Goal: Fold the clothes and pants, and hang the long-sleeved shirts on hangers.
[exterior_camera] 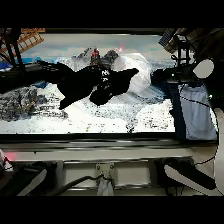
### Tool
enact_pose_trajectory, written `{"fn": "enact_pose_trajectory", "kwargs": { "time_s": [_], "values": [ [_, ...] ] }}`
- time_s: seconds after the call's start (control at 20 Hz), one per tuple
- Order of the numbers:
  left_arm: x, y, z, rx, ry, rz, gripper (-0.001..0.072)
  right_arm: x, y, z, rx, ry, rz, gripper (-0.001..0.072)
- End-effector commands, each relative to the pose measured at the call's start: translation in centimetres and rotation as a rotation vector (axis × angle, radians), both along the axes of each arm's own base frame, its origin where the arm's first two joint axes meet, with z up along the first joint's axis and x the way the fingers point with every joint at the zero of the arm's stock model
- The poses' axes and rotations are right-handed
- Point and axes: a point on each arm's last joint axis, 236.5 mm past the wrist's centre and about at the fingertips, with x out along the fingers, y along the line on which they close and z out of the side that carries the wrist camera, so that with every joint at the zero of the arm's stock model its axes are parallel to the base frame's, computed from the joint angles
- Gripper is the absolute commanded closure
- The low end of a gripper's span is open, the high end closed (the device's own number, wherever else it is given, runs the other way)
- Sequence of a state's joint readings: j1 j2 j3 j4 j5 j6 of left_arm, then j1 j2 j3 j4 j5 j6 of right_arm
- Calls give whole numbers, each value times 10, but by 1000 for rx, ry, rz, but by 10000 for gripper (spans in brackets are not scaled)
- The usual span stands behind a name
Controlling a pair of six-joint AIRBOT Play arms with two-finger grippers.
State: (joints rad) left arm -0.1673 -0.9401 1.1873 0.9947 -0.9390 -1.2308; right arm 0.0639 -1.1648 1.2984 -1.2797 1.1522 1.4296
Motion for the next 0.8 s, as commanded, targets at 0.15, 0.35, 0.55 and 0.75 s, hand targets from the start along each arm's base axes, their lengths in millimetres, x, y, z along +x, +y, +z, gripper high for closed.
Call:
{"fn": "enact_pose_trajectory", "kwargs": {
  "time_s": [0.15,0.35,0.55,0.75],
  "values": [
    [0,0,0,0,-1,-1,414,0,0,0,0,0,1,425],
    [0,0,0,0,-1,-1,414,0,0,0,0,0,1,425],
    [2,0,2,-2,-9,4,414,0,0,0,0,0,1,425],
    [4,0,4,-9,-19,10,414,0,1,0,1,0,1,425]
  ]
}}
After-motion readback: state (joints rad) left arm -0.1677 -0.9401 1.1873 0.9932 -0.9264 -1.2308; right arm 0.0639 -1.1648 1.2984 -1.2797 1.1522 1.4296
